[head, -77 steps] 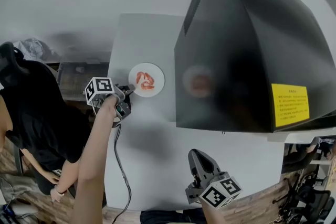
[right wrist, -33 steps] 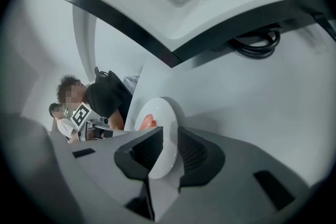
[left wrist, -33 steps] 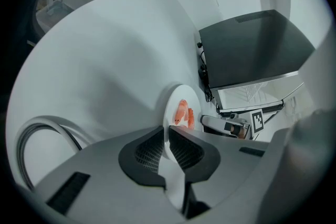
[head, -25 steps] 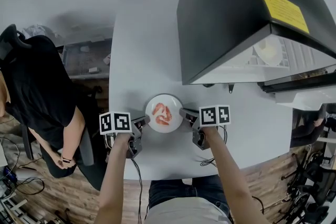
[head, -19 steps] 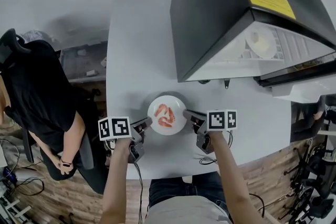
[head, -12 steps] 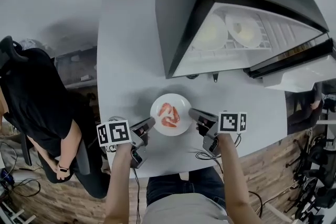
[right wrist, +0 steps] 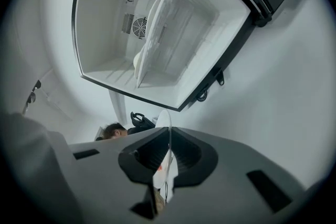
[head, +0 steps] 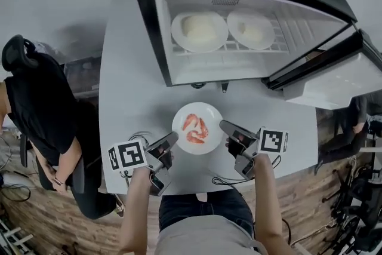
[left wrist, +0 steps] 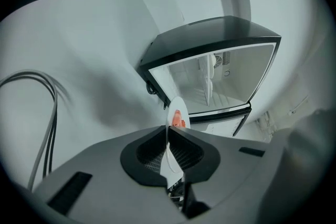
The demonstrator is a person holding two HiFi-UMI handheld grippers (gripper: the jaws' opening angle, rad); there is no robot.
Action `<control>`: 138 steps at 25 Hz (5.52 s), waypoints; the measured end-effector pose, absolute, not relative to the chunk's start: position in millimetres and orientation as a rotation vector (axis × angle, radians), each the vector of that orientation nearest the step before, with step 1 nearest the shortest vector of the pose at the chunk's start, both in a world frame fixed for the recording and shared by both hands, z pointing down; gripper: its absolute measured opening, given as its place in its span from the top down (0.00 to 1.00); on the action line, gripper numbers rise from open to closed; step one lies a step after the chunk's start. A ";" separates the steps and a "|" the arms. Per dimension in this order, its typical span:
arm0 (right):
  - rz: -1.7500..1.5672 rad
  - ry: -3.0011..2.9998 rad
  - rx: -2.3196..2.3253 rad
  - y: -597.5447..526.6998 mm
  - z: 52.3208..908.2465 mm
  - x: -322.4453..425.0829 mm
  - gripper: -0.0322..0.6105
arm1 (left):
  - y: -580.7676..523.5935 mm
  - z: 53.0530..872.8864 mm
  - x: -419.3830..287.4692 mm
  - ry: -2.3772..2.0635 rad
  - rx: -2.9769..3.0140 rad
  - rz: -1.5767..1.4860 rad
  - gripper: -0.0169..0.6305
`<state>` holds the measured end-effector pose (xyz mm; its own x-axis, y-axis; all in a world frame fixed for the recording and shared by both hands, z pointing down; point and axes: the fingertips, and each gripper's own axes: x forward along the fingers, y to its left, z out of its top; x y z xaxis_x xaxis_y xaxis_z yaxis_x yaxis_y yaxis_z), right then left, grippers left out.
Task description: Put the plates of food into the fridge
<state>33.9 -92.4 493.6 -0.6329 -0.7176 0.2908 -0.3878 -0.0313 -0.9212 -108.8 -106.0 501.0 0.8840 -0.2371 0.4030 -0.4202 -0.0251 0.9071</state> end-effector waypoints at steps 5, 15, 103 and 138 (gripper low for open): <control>-1.677 1.999 -1.150 -90.3 485.8 82.4 0.91 | -93.4 484.2 -63.6 -0.586 1.591 0.004 0.95; -1.629 2.017 -1.087 -101.8 477.4 128.9 0.91 | -87.1 467.0 -21.4 -0.729 1.565 -0.208 0.95; -1.526 2.262 -1.604 -249.8 549.6 80.6 0.93 | -245.6 534.0 -10.5 -0.781 1.436 -0.321 0.84; -0.401 2.372 -1.800 -106.6 351.6 92.2 0.93 | -129.4 326.2 3.8 -1.337 2.630 -0.140 0.96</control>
